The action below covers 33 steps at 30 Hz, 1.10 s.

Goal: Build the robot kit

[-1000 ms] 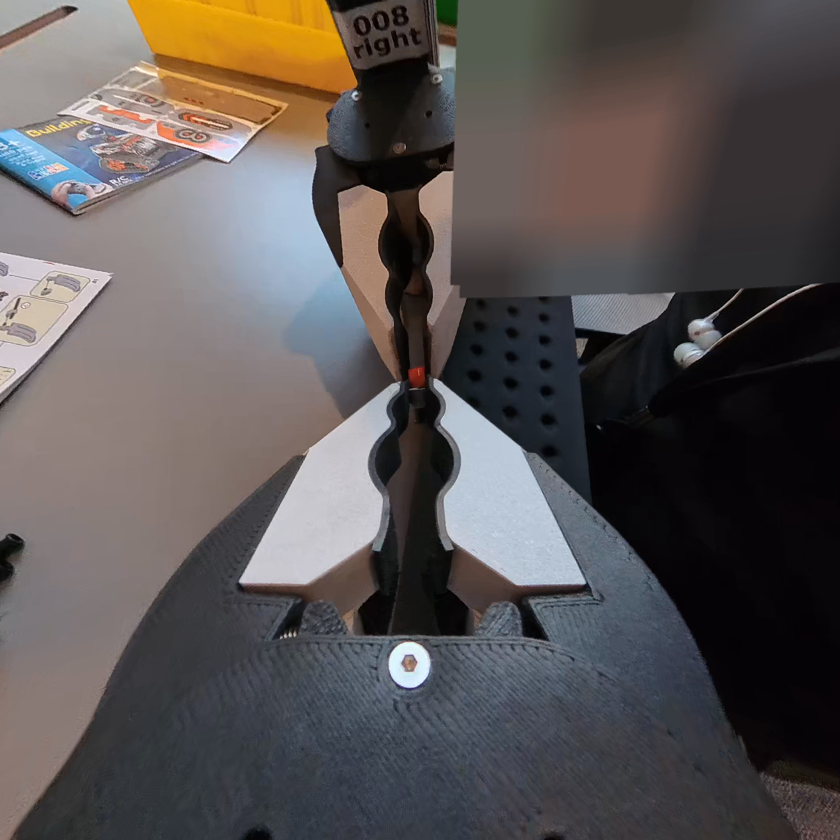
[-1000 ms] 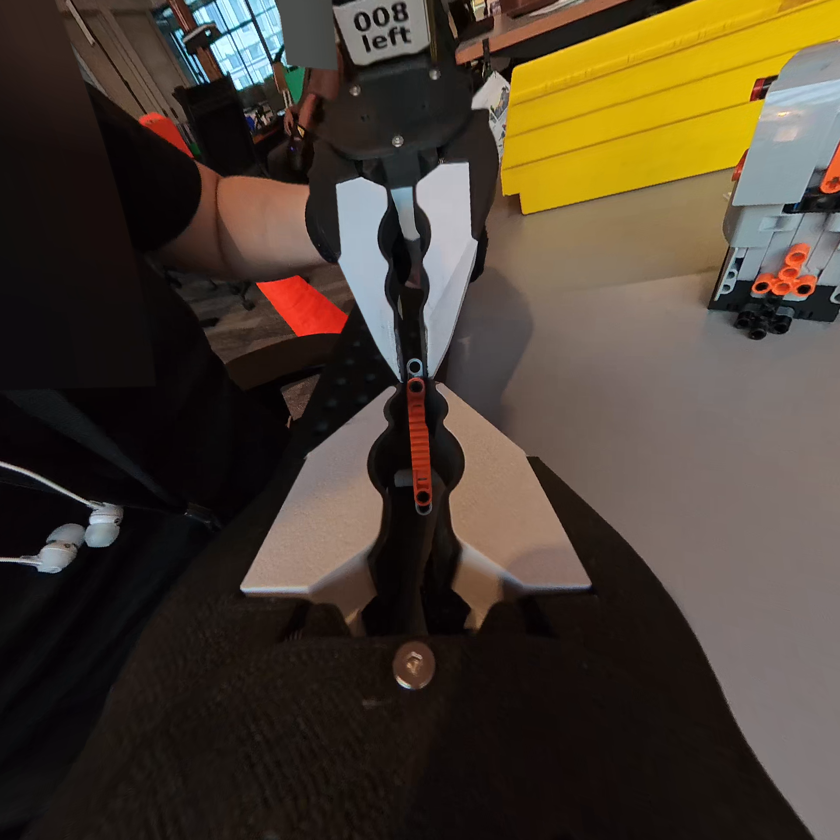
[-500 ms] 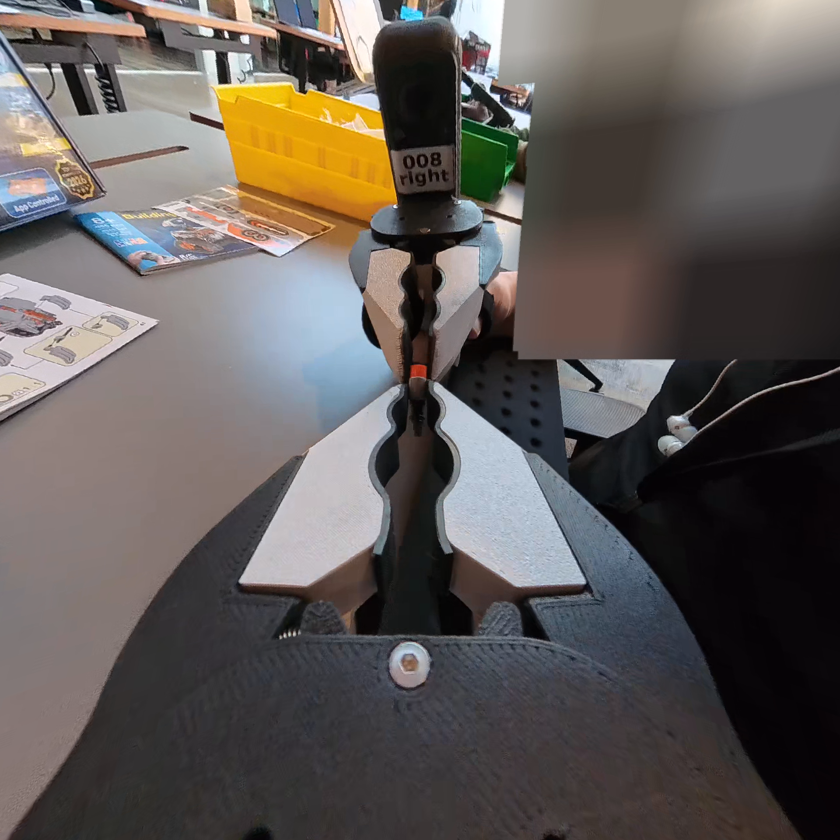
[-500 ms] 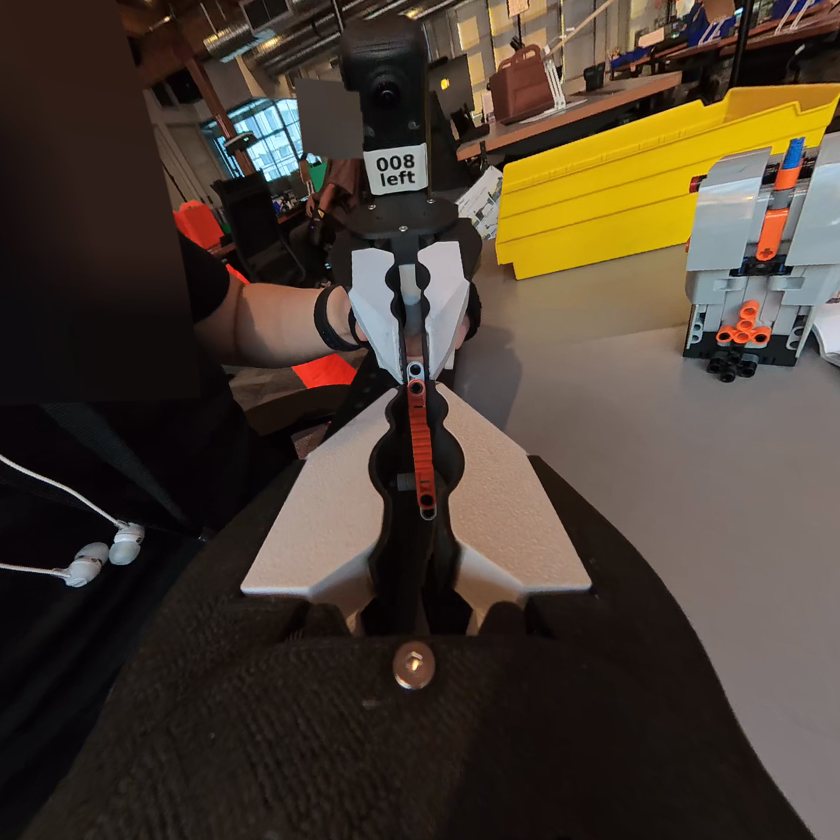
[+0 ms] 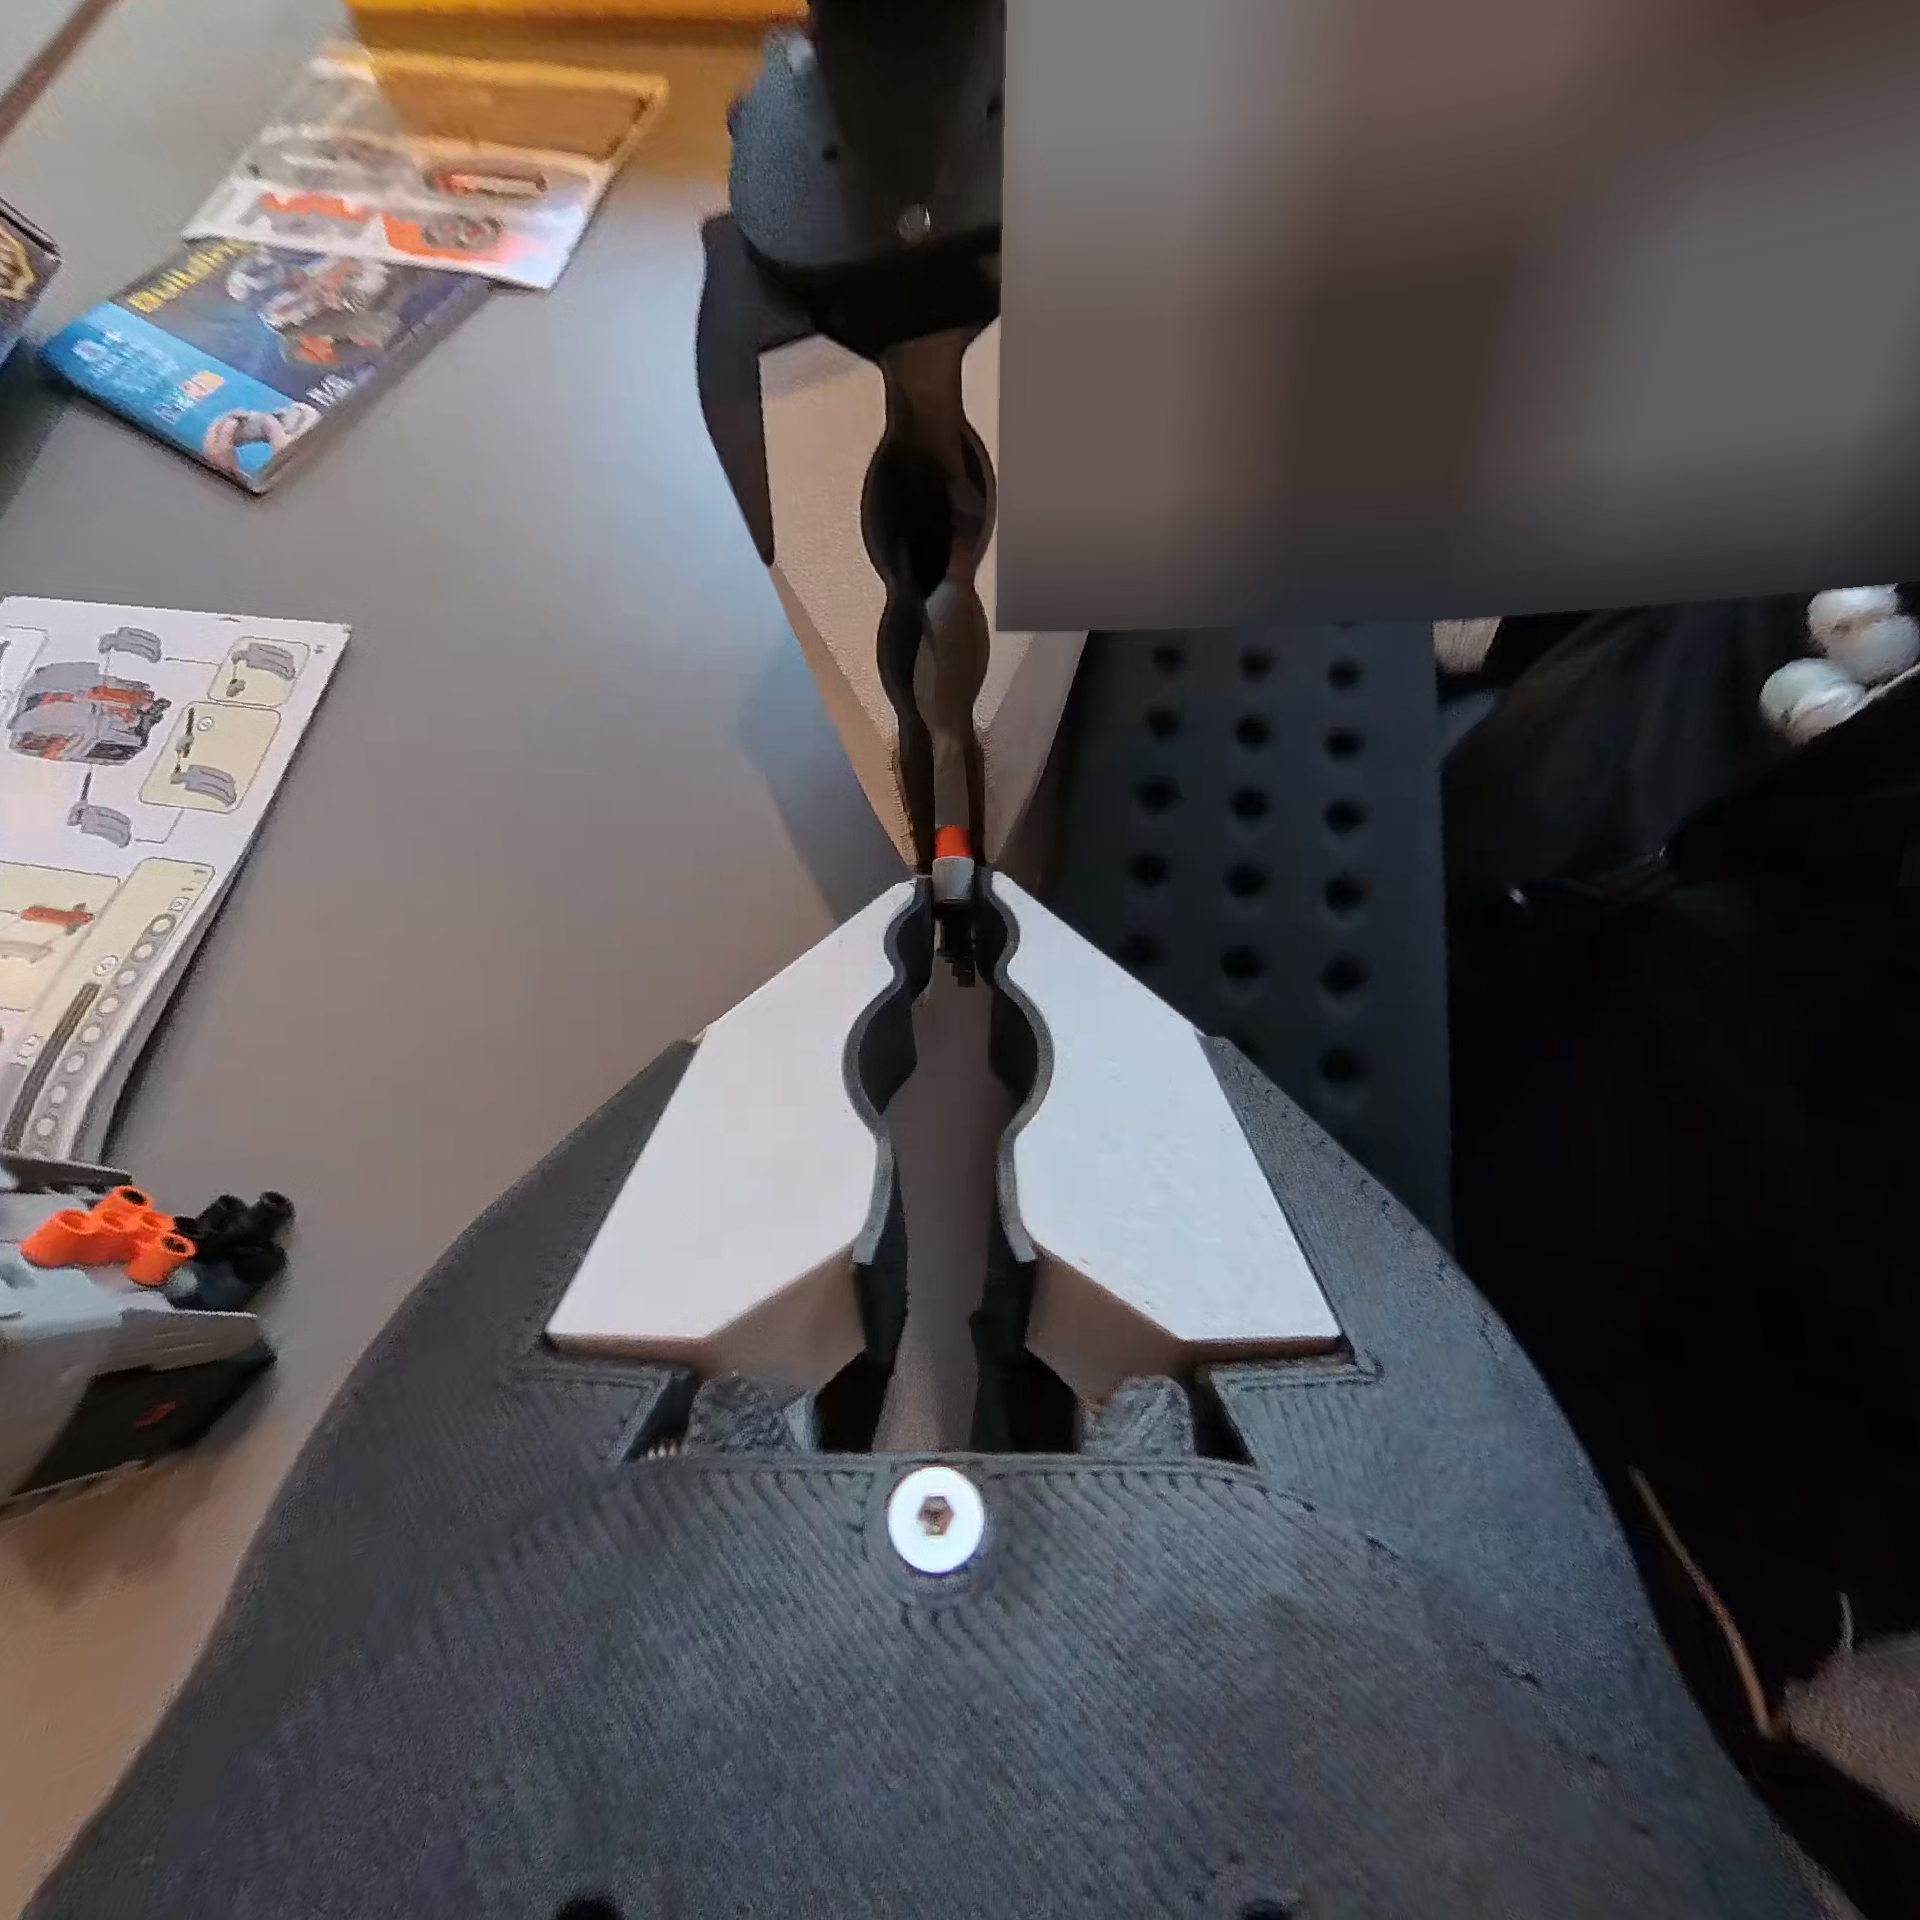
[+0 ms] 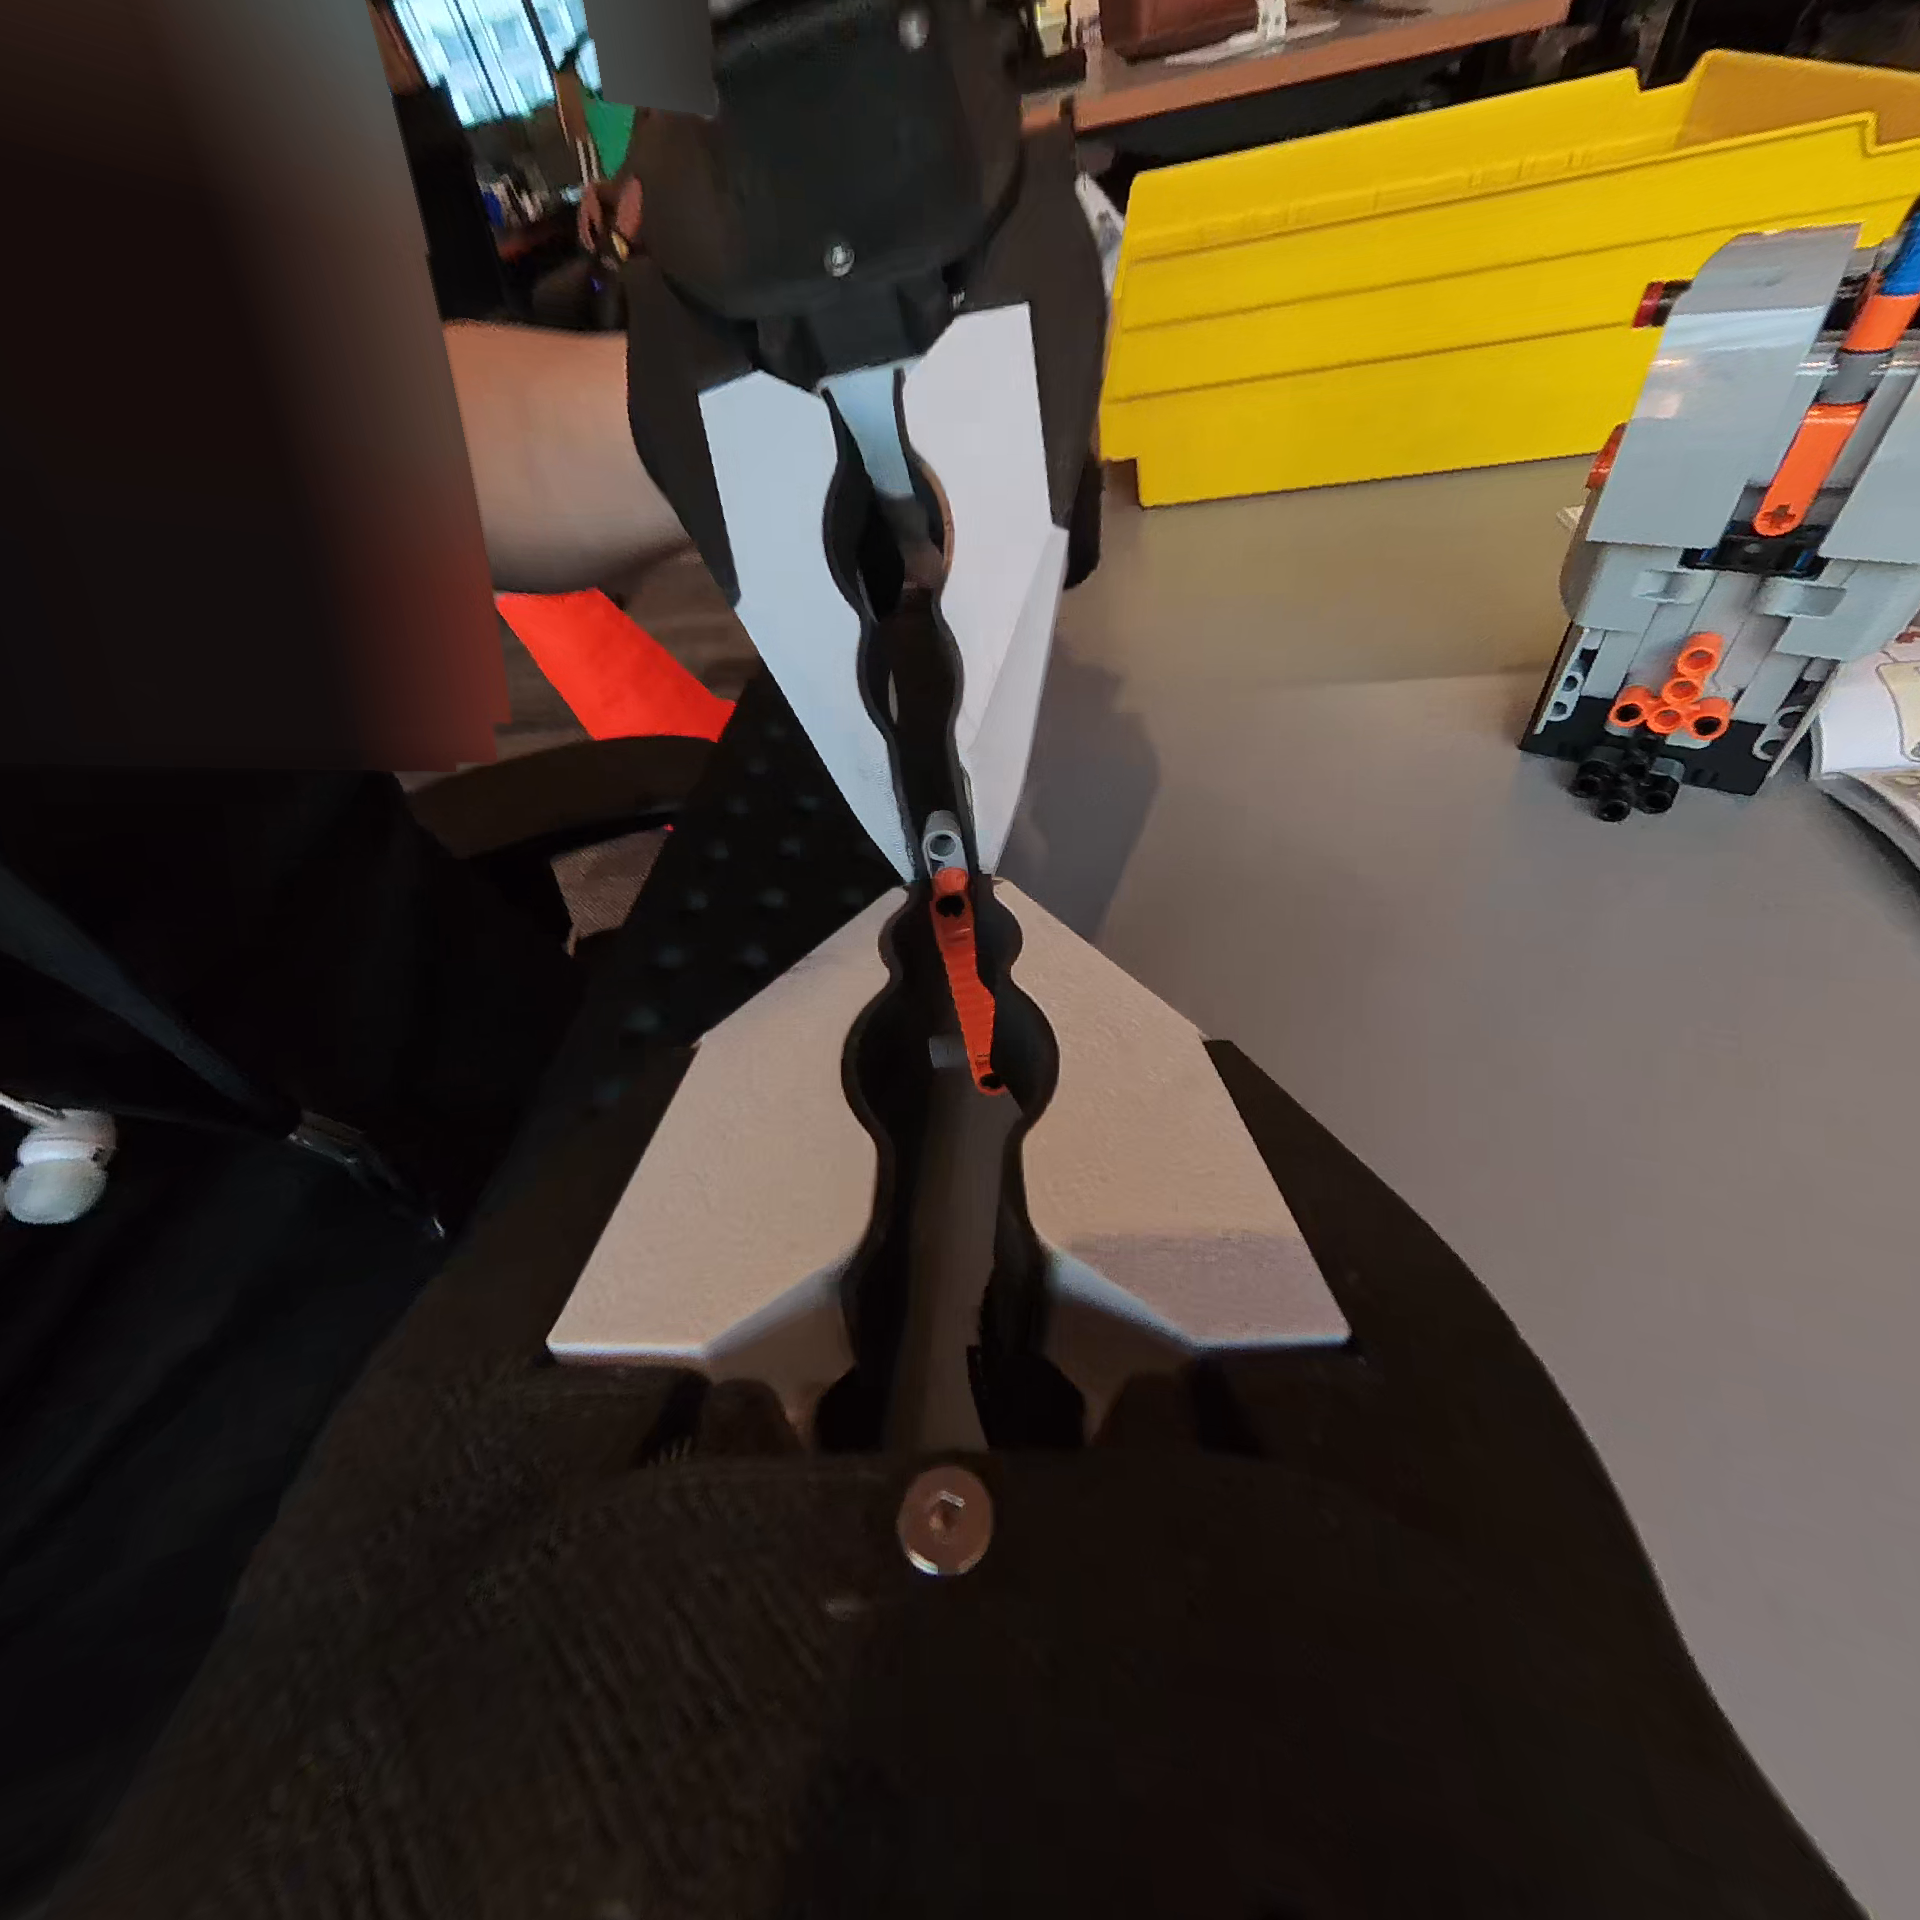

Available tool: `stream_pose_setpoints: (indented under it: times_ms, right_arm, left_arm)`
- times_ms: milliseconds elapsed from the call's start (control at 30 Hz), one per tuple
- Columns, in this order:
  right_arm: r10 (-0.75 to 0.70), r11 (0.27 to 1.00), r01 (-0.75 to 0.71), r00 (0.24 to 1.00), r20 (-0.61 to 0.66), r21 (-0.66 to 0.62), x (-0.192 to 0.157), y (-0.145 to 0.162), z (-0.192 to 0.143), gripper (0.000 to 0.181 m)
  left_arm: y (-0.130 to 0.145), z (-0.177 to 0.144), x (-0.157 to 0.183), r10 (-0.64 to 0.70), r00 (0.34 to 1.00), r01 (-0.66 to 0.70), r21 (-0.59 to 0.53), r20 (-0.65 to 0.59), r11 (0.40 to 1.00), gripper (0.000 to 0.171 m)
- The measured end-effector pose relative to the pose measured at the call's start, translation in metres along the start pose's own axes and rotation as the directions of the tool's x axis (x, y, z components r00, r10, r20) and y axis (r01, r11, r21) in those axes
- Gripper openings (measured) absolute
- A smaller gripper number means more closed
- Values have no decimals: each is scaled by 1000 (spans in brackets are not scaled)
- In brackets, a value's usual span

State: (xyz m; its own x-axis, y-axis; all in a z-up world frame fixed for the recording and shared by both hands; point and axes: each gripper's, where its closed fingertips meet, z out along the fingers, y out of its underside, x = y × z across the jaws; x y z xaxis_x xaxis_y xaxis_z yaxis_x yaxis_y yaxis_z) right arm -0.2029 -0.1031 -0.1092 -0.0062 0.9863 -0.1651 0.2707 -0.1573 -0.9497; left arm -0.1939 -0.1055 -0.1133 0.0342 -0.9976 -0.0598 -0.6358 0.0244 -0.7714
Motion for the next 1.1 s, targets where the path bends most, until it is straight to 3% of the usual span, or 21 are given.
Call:
stream_pose_setpoints:
  times_ms: [167,333,767,1100]
  right_arm:
    - [-37,999,37,999,-15,-18,0,3,2,6]
    - [11,999,-11,1000,3,-46,-1,7,-1,6]
    - [-3,999,4,1000,23,-51,-6,10,-4,6]
    - [-21,998,23,999,37,-56,-11,11,-5,6]
  left_arm:
    - [5,4,0,41,998,-44,-85,-38,995,6]
    - [4,6,2,61,997,-65,-89,-47,994,6]
    - [2,7,7,-35,998,41,97,-56,994,7]
    - [2,6,12,-73,996,81,159,-52,984,7]
